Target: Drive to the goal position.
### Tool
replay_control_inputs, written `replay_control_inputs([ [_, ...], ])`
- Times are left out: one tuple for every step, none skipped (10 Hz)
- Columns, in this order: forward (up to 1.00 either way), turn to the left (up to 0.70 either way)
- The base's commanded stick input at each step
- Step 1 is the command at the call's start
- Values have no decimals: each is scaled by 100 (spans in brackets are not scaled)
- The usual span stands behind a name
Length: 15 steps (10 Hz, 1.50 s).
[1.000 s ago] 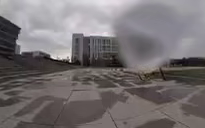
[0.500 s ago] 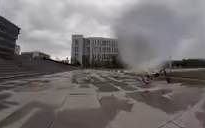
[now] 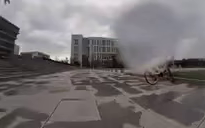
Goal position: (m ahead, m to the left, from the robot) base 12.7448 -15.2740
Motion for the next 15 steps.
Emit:
replay_control_inputs([
  [70, 0],
  [70, 0],
  [70, 0],
  [70, 0],
  [70, 0],
  [70, 0],
  [70, 0],
  [70, 0],
  [70, 0],
  [70, 0],
  [70, 0],
  [70, 0],
  [70, 0],
  [70, 0],
  [70, 0],
])
